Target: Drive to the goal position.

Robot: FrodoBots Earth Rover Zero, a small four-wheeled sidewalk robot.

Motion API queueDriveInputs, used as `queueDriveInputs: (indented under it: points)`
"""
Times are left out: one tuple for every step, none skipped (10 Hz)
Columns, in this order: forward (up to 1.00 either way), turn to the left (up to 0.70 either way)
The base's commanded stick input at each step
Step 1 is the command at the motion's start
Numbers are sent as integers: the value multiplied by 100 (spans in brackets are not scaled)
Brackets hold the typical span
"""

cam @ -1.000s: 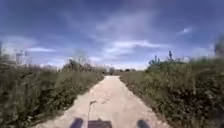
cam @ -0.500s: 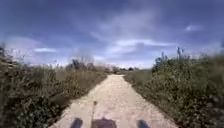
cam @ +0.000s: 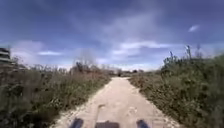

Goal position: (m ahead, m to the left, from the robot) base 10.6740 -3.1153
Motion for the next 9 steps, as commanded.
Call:
queueDriveInputs:
  points:
    - [100,-17]
    - [100,-11]
    - [100,-40]
    - [100,-40]
    - [100,-4]
    - [100,0]
    - [100,0]
    - [100,0]
    - [100,-40]
